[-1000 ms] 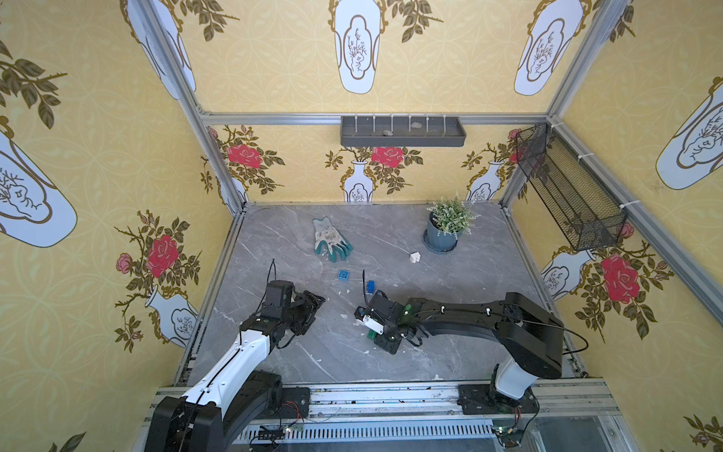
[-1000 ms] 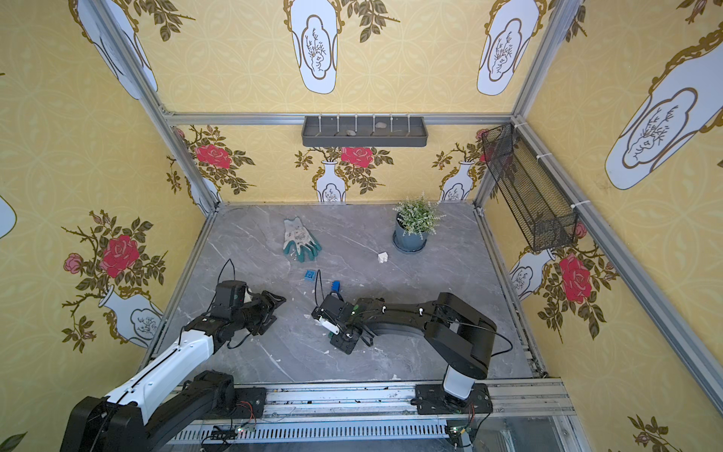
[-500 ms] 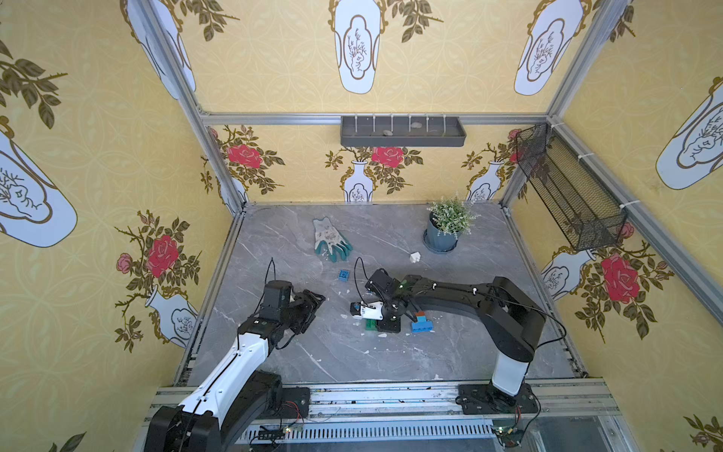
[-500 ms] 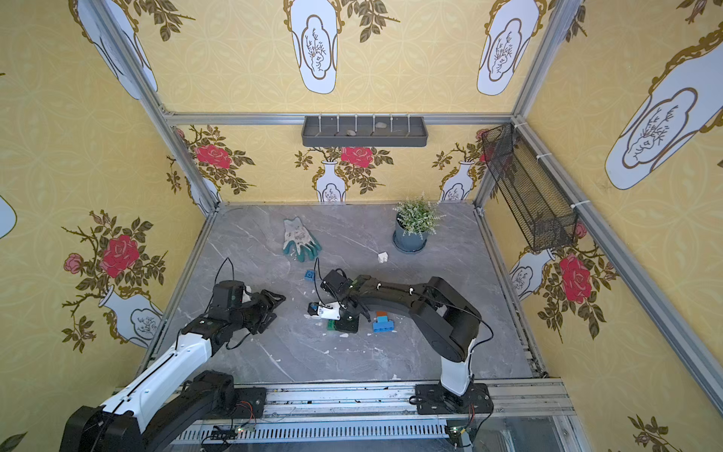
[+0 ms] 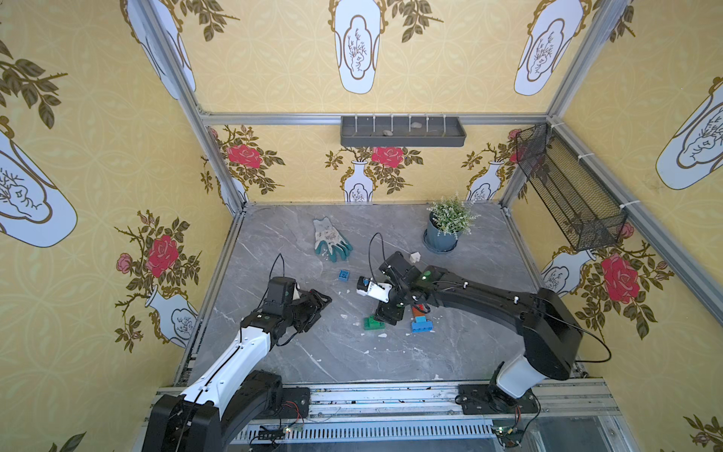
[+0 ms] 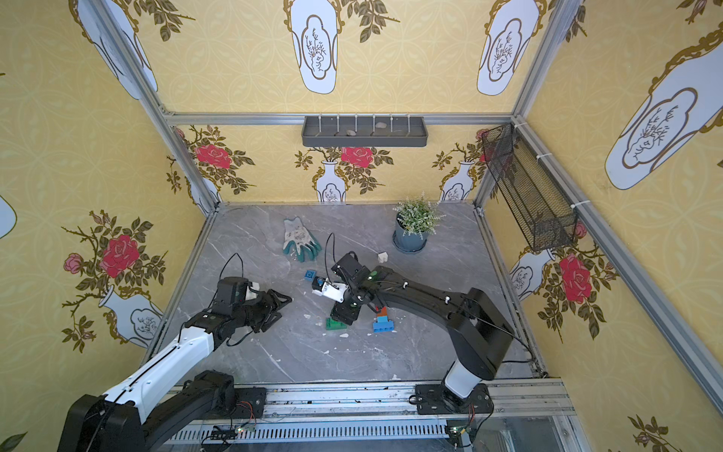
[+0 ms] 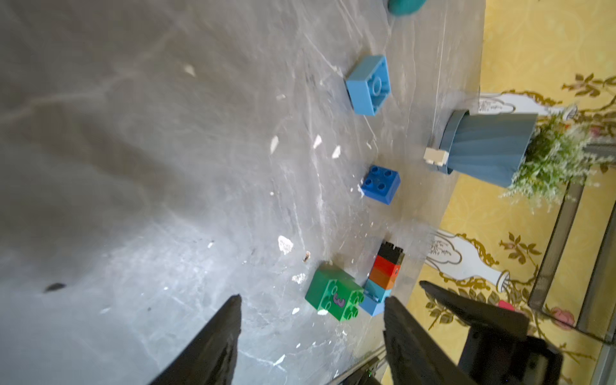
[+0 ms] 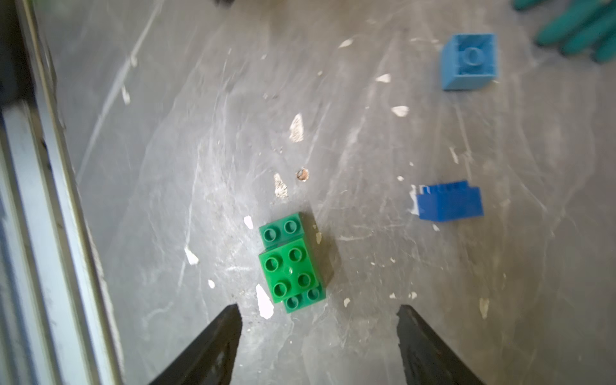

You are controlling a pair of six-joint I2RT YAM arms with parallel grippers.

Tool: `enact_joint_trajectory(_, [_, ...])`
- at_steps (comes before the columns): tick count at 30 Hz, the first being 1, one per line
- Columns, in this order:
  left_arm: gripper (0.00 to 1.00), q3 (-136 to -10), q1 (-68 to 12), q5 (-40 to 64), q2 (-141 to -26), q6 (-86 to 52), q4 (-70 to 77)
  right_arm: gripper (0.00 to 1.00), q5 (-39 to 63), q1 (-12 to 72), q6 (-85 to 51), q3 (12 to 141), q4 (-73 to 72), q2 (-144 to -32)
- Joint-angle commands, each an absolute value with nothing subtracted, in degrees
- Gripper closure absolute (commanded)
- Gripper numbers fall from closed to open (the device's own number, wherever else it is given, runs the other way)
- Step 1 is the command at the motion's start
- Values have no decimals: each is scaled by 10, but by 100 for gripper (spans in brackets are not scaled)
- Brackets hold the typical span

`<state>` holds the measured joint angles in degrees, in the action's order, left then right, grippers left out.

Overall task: Assemble the number 1 with lego
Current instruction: Assemble the lego brick with the lego brick.

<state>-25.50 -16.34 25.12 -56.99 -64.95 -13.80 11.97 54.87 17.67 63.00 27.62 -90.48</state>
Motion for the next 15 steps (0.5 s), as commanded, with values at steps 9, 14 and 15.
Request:
enact_joint_trajectory(9, [39, -320, -338, 229, -701, -628, -108, 40, 113, 546, -420, 587, 239, -881])
enact_joint_trajectory(14, [42, -340, -366, 245, -757, -621, -72, 43, 133, 546, -428, 618, 249, -935])
enact_joint_trajectory(15, [43, -341, -366, 245, -764, -621, -69, 43, 137, 546, -427, 621, 249, -941])
